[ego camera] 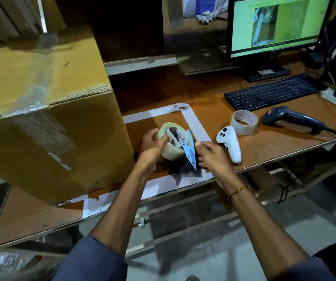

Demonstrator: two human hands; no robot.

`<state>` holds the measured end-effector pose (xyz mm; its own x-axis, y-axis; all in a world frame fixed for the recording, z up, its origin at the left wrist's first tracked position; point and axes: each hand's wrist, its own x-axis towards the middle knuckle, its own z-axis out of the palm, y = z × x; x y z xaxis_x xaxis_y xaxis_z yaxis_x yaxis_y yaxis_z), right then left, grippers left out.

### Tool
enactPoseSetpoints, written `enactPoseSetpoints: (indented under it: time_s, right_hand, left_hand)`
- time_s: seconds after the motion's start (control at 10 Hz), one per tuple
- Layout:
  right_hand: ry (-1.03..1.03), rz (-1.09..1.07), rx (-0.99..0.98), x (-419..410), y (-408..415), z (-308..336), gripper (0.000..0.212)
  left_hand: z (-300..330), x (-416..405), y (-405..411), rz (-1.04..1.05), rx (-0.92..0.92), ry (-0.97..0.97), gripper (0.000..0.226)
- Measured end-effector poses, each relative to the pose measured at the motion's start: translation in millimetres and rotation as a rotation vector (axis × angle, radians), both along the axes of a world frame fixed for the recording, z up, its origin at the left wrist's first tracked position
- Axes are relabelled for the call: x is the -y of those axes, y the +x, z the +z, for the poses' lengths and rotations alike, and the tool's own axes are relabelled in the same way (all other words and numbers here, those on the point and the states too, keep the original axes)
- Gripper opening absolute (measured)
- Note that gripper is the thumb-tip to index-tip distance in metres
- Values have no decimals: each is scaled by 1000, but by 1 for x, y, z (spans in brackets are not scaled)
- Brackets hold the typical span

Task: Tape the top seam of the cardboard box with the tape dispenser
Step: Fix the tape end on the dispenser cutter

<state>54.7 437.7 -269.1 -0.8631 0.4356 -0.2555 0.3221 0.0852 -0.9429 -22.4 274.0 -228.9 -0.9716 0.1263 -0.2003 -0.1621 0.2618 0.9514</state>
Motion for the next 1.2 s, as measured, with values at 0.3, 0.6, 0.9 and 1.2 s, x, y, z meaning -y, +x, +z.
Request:
enactPoseSetpoints:
  time_s: [0.3, 0.6, 0.9, 1.2]
  right_hand:
    - [342, -48, 36, -12, -13, 18, 21]
    - [705, -38, 130, -50, -27, 29, 29]
    - [759, -6, 118, -54, -47, 19, 32]
    - [881, -64, 49, -39, -30, 49, 36]
  left_hand:
    - [-18, -16, 23, 31, 180, 284, 30]
    - [-21, -44, -5, -133, -33, -61, 30]
    - [-24, -50, -12, -98, -72, -13, 31]
    - [-4, -56, -9, 14, -343, -331, 33]
